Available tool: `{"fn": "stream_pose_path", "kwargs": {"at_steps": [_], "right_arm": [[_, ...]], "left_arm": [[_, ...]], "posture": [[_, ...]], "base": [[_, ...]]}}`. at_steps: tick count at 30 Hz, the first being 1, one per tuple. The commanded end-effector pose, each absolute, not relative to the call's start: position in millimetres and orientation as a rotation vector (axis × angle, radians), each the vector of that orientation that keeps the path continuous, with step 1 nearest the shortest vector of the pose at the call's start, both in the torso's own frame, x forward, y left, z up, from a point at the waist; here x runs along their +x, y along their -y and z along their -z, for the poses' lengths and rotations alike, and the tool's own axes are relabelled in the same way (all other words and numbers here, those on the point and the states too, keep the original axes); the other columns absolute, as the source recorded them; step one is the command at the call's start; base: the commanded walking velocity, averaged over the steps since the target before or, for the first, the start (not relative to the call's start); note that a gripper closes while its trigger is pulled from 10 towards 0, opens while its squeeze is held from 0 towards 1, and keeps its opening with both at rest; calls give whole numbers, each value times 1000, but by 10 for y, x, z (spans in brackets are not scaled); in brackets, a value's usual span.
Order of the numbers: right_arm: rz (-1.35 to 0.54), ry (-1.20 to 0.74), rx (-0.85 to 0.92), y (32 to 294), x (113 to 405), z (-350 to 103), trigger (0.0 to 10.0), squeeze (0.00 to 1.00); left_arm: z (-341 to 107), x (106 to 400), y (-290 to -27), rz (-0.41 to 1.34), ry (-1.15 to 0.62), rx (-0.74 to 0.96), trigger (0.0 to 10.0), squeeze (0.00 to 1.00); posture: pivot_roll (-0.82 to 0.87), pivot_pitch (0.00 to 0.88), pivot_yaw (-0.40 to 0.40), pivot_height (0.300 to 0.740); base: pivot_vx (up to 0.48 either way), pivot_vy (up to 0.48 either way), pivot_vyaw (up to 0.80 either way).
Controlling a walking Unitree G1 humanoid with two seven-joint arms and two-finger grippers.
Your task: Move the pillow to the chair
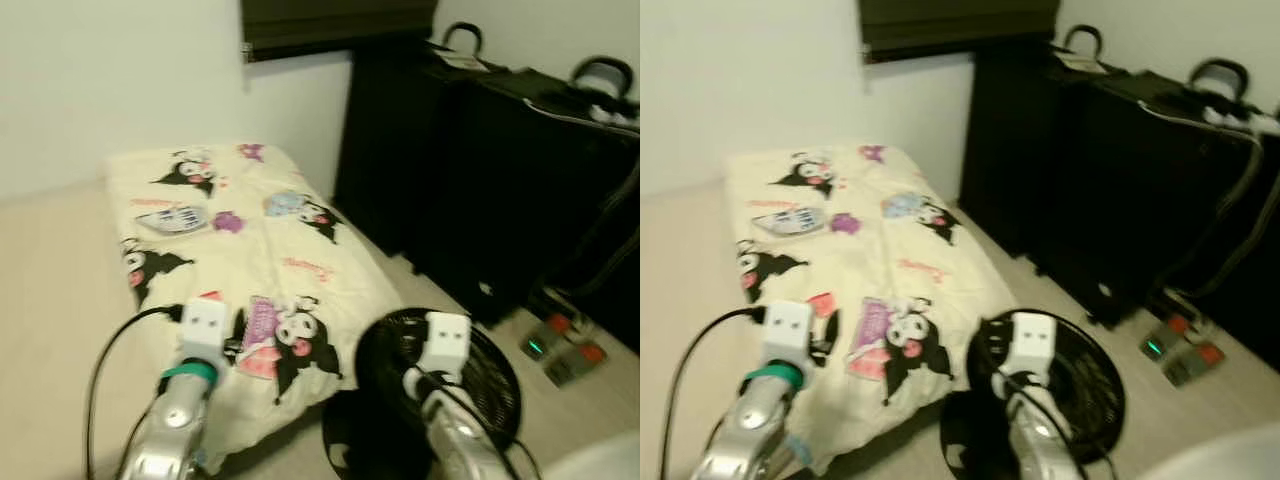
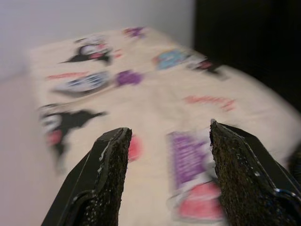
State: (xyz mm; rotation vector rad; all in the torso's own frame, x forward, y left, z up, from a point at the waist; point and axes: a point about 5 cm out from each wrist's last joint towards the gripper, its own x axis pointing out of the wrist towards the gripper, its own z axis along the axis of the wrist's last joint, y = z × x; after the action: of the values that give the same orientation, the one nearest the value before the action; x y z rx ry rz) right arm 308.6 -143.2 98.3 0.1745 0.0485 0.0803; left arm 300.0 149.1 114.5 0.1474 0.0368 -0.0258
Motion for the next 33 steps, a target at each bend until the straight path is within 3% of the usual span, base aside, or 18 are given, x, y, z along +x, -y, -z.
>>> {"fn": "stream_pose_path", "kwargs": {"at_steps": [1,33], "right_arm": [[-68,-99,188,1454,3039,-863,10000,0],[-52,-123,205,1429,3018,-793,10000,0]], "left_arm": [[-1087,2973,-1511,22,-66,147,10000,0],[-1106,3000,-1522,47,-78,182,10000,0]], "posture": [[4,34,13,740],[8,19,37,740]], "base": [[0,0,800],[0,0,800]]}}
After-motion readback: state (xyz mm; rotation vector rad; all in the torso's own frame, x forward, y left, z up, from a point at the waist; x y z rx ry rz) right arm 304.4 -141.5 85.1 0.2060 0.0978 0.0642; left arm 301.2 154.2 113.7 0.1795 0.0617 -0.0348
